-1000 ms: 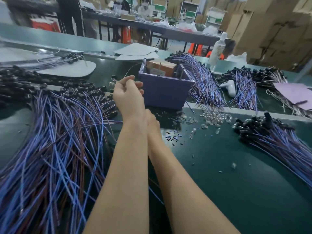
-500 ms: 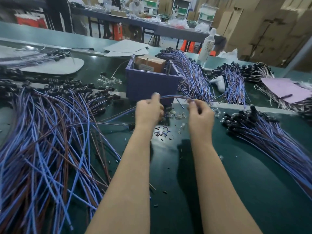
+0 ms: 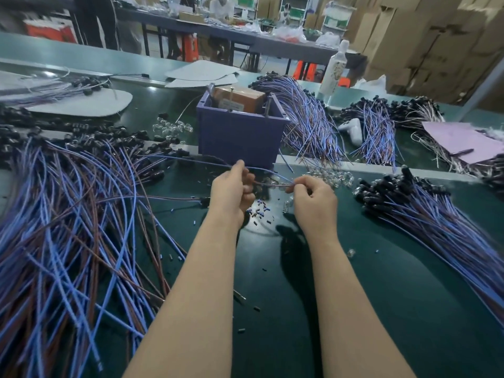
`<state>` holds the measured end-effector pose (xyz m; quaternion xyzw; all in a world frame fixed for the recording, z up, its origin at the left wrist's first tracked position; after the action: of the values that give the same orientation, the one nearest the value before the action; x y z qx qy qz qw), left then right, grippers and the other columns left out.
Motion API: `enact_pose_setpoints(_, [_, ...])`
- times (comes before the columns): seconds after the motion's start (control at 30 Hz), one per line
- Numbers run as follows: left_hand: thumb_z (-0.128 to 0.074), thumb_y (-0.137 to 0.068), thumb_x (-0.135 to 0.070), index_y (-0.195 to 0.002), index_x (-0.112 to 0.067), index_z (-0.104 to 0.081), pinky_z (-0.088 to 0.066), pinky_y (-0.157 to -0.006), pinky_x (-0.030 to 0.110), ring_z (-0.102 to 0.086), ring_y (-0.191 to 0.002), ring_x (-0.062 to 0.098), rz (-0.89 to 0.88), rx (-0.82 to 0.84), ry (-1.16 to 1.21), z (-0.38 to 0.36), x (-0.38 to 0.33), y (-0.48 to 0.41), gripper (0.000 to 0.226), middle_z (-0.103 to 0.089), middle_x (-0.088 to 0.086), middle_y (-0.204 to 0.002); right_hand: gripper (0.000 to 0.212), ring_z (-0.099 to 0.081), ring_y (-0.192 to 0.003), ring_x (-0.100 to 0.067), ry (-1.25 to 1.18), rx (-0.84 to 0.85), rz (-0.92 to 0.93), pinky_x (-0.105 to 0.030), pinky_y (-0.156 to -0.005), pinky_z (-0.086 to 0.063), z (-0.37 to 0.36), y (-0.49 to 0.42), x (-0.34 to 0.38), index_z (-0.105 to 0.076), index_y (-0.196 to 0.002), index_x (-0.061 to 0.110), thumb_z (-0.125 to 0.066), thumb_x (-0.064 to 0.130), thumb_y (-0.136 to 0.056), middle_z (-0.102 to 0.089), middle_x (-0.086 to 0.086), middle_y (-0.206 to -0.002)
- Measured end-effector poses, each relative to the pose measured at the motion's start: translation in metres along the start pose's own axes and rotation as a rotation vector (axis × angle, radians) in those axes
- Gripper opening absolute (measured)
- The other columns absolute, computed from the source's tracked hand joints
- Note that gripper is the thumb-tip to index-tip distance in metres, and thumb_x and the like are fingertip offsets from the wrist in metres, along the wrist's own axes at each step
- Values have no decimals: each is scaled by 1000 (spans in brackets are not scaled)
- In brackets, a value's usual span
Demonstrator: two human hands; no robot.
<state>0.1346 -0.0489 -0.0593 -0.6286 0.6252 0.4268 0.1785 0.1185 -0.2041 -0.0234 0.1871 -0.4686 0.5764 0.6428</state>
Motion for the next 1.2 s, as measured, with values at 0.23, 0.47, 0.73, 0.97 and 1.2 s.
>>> enact_pose_setpoints(0.23, [-41,-101,-32,-89,-10,-52,-37,-36,14,-45,-42,4,-1,40,-152,-9,5,3,28,-66,3,-84,37,-57,-85,-18,22,143,63,-30,-84,-43,-12,3,6,-57,-55,23,-46,0,-82,-67,4,-91])
enact_pose_setpoints(0.47, [-33,-103,-33,-88,-16,-60,-40,-53,16,-51,-55,4,-186,27,249,5,-24,3,35,-58,-5,-72,30,-47,-115,-29,230,-346,-206,-39,-102,-34,46,-3,-26,-71,-94,14,-43,7,-88,-64,-9,-114])
enact_pose_setpoints(0.73, [-30,-104,-30,-83,-16,-59,-40,-64,26,-45,-59,9,-405,-81,-342,-2,-17,1,39,-41,-3,-69,44,-18,-143,-30,272,-407,90,-48,-117,-9,34,2,8,-53,-131,8,-41,0,-88,-33,-13,-149])
enact_pose_setpoints(0.97, [-39,-102,-25,-78,-15,-63,-51,-56,18,-61,-59,6,-241,118,-291,-16,3,0,36,-62,-2,-68,41,-55,-113,-29,166,208,215,-45,-100,-37,-45,14,17,-44,-136,12,-40,32,-100,-63,-10,-120])
enact_pose_setpoints(1.2, [-44,-101,-22,-80,-17,-61,-39,-48,17,-42,-43,1,-457,-121,-138,12,-25,0,28,-55,-4,-68,29,-53,-95,-32,368,48,140,-36,-82,-34,-24,3,1,-67,-89,11,-45,29,-95,-66,-10,-94])
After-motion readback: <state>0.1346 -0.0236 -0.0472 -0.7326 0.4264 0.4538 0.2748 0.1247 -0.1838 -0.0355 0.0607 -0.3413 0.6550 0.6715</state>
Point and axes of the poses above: each hand's wrist, its own y-axis away from the middle knuckle, its own z-axis out of the back of the hand, x = y × z, the point moved 7 cm from there along -y, towards the middle knuckle
